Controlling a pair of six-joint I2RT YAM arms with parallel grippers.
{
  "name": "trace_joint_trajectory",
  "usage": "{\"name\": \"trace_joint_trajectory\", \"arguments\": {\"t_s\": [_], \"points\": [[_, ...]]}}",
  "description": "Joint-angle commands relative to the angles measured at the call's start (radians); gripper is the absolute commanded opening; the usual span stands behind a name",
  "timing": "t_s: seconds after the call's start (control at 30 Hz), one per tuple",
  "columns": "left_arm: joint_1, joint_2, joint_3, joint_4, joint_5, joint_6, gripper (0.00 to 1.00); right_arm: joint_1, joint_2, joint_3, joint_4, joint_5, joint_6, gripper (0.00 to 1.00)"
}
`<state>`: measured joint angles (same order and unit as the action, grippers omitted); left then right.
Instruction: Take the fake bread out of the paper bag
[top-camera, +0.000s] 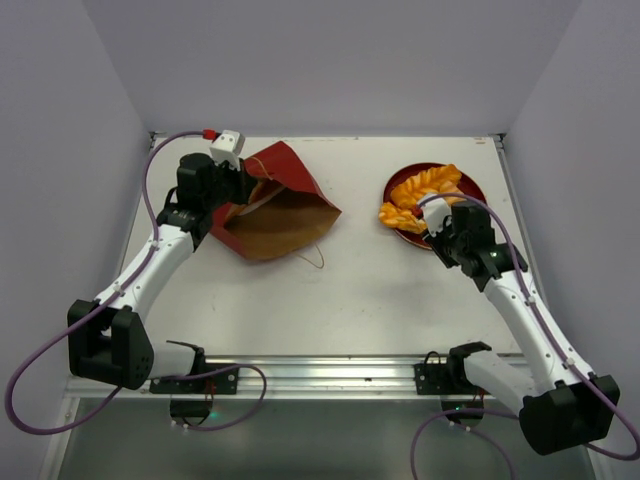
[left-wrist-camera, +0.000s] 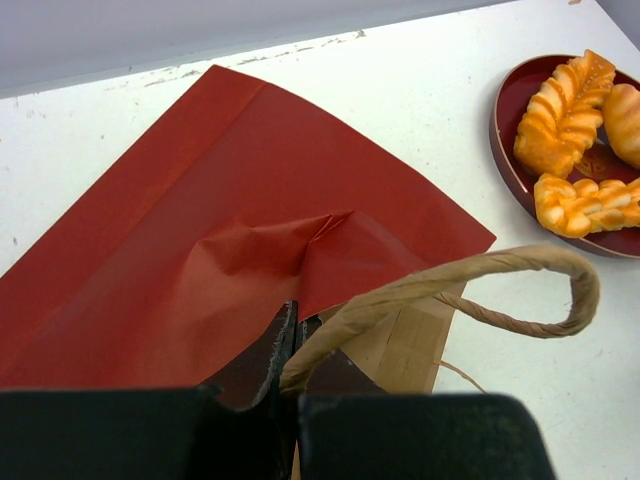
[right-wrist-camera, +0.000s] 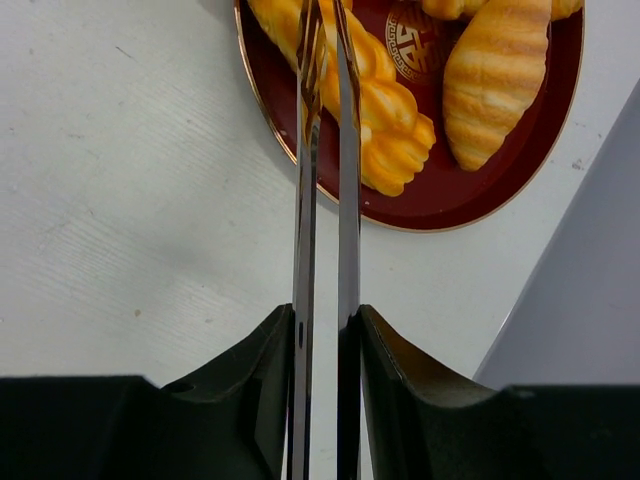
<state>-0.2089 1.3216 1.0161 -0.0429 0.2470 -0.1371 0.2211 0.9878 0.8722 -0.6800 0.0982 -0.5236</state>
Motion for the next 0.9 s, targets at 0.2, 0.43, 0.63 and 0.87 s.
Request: {"name": "trace_joint_trajectory", "arguments": {"t_s": [0.2,0.43,0.63,0.87], "points": [[0.008,-0.030,-0.008,-0.005,0.043,0.025,0.00,-0.003,0.012,0.137,-0.072,-0.187,-0.100,0.33],[0.008,-0.022,-0.010,-0.005,0.069,0.045,0.00,0.032,0.041,0.269,-0.207,-0.443,-0.246,0.31],[0.005,-0.006,-0.010,-0.003,0.090,0.056,0.00,0.305,0.061,0.286,-0.198,-0.395,-0.279,0.31],[-0.004,-0.009,-0.001,-0.025,0.094,0.068,0.00,0.639,0.264,0.340,0.057,-0.028,-0.220,0.29]]}}
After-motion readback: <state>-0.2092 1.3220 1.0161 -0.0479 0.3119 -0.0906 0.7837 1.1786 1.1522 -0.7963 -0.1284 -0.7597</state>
